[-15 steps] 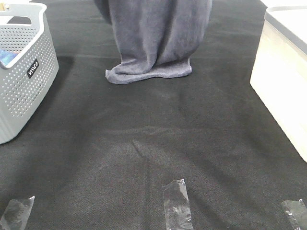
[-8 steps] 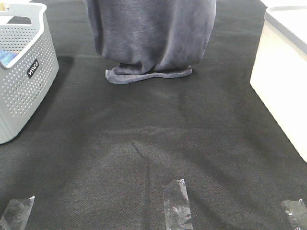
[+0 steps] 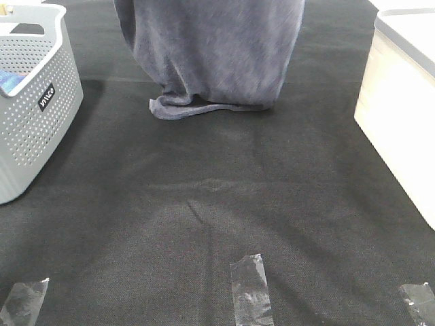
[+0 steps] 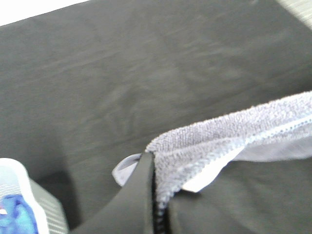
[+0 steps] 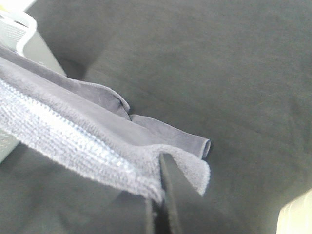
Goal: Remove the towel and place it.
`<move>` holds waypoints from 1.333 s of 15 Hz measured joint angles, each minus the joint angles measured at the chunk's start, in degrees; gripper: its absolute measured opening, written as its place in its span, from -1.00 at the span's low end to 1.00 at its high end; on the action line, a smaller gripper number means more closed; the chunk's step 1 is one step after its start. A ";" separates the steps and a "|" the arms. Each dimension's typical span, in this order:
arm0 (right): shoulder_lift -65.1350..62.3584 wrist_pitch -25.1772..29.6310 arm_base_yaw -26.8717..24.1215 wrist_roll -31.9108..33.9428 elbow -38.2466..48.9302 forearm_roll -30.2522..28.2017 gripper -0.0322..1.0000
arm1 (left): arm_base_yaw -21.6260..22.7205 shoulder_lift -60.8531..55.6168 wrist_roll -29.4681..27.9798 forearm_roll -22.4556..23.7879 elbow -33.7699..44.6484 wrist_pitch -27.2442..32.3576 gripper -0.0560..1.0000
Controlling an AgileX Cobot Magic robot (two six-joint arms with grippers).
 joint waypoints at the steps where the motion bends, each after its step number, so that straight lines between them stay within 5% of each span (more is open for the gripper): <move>1: -2.58 0.00 0.00 0.63 2.58 0.06 -0.90 | 0.00 -2.64 -0.23 -2.01 3.15 0.00 -0.89; 12: -28.30 0.40 0.17 1.49 33.58 6.30 -0.90 | -0.57 -33.58 0.69 -10.83 46.81 -0.34 -0.89; 18: -35.92 1.03 0.69 2.46 43.49 10.26 -0.90 | -0.69 -51.68 -1.95 -11.69 70.87 -2.64 -0.89; 20: -40.34 1.03 0.69 3.50 53.00 11.12 -0.90 | -0.69 -54.72 -1.89 -11.69 77.98 -3.32 -0.89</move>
